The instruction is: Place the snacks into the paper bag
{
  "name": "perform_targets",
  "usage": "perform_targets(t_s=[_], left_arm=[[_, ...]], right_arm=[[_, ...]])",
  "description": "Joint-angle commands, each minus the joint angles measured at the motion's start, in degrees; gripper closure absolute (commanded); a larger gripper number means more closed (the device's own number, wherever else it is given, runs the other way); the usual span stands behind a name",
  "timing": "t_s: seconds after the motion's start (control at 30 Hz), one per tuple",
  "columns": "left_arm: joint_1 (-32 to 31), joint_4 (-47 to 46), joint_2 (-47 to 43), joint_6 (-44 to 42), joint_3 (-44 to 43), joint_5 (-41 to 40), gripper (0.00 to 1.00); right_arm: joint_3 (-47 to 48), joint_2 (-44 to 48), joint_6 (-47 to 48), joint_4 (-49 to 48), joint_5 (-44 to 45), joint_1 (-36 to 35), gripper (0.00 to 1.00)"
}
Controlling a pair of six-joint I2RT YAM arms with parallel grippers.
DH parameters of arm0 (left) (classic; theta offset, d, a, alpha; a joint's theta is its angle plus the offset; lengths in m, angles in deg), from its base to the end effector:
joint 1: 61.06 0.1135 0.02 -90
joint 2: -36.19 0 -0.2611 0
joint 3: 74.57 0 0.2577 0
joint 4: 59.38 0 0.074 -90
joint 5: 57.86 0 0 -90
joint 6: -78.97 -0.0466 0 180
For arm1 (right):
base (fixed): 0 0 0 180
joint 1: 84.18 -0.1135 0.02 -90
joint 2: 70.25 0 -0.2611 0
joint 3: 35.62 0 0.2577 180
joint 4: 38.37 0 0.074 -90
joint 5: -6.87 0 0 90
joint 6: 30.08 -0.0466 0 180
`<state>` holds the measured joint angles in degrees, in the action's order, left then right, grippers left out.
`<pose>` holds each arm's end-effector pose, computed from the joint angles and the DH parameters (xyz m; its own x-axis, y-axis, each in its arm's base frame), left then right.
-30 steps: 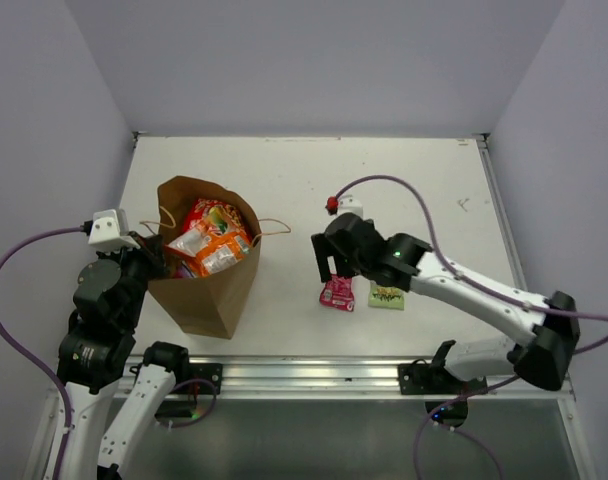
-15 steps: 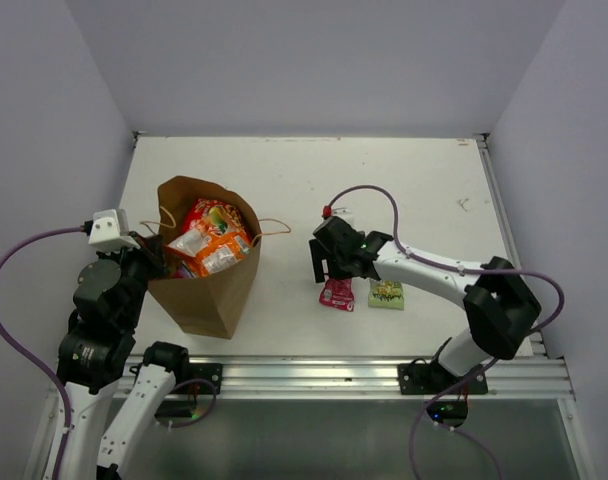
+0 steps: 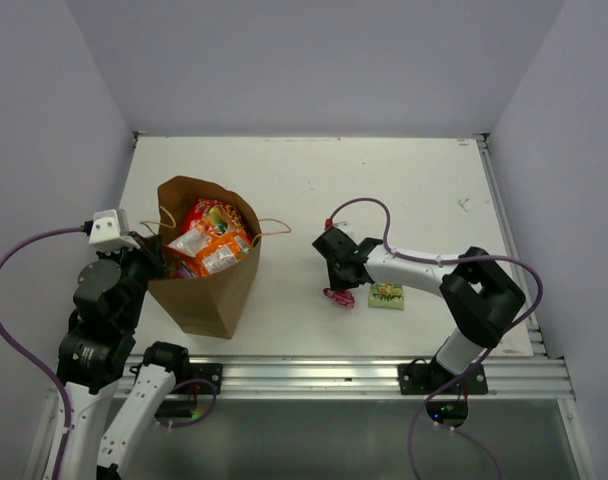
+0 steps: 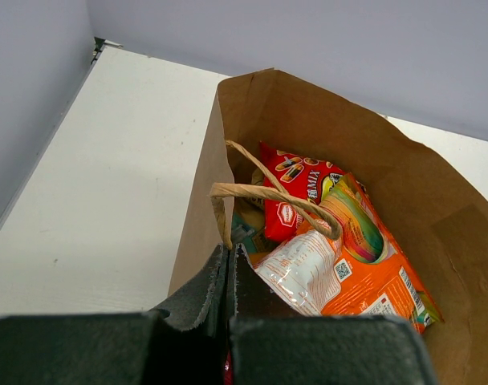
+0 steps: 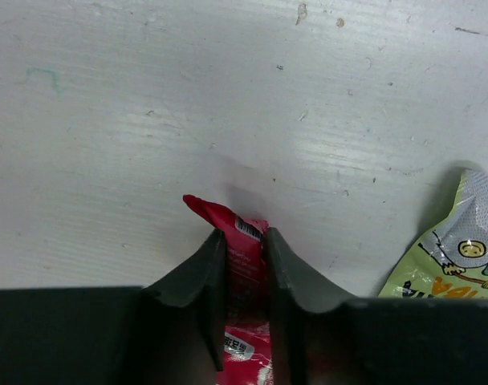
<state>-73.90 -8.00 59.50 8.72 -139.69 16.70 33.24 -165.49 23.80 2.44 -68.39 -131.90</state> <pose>0.0901 -0.0078 0.3688 -0.1385 -0.3025 -0.9430 -0.0941 0.9519 -0.2916 0.2246 0.2294 0.1493 -0.8836 -0.1244 -0.4514 -0.1588 0.9865 0.0391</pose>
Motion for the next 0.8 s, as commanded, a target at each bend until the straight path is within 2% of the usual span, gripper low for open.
perform_targets(t_s=[0.0, 0.1, 0.2, 0.37, 0.4, 0.5, 0.63, 0.77], left_arm=[[-0.4, -2.1, -0.5, -0.9, -0.7, 0.2, 1.0], [-0.4, -1.9, -0.6, -0.9, -0.8, 0.2, 1.0], [-0.4, -1.8, -0.5, -1.0, -1.1, 0.1, 1.0], [-0.5, -2.0, -0.5, -0.9, -1.0, 0.3, 1.0], [-0.5, -2.1, -0.6, -0.9, -0.9, 0.5, 1.0], [-0.5, -2.1, -0.8, -0.9, -0.8, 0.4, 1.0], [-0.5, -2.2, -0.5, -0.9, -0.8, 0.5, 1.0], [-0.5, -2.3, -0.5, -0.9, -0.7, 0.4, 1.0]], right_arm=[[-0.6, 2.2, -1.1, 0.7, 0.0, 0.1, 0.83], [0.4, 3.2, -0.4, 2.8, 1.3, 0.1, 1.0], [4.4, 5.8, 1.0, 8.4, 3.9, -0.3, 1.0], [25.1, 13.2, 4.9, 20.8, 13.2, -3.5, 1.0], [32.3, 13.7, 6.7, 21.3, 13.6, -3.8, 1.0], [44.0, 14.1, 10.5, 19.0, 11.4, -5.0, 1.0], [54.5, 9.9, 12.7, 14.3, -2.2, -5.6, 1.0], [65.3, -2.5, 14.6, 13.9, -9.6, -8.4, 1.0]])
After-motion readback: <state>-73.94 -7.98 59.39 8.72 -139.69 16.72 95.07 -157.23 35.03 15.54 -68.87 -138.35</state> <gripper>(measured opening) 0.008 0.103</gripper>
